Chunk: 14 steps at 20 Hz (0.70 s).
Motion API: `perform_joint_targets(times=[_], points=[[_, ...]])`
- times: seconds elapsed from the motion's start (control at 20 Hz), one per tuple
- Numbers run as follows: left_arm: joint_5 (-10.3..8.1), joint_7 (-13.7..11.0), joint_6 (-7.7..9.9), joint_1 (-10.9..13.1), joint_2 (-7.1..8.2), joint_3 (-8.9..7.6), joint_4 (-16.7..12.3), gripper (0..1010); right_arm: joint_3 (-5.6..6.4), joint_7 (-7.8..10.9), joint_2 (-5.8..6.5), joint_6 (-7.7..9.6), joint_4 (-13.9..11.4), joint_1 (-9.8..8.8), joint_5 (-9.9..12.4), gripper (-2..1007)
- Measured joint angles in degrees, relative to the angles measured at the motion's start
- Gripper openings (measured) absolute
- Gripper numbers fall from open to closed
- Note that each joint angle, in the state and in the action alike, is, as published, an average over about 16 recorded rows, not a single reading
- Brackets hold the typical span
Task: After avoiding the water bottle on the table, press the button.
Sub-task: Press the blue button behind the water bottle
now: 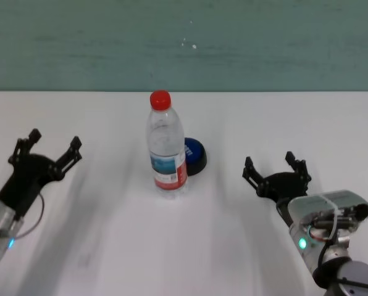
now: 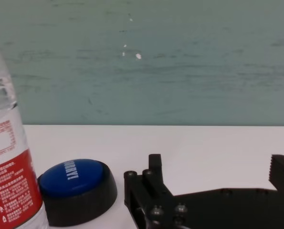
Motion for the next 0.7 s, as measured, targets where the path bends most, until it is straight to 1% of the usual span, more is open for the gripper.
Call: perform_joint_targets(times=[0.35,0.7], points=[[-1.59,-0.85,0.99,3.56,0.78,-0.01,-3.77,1010,0.00,0.00,0.00,0.00,0.00,0.00,0.00,1004],[-2.21,-1.29,1.10,6.09,1.34,0.57,-6.23,1010,0.00,0.00,0.00,0.00,0.00,0.00,0.00,1004]])
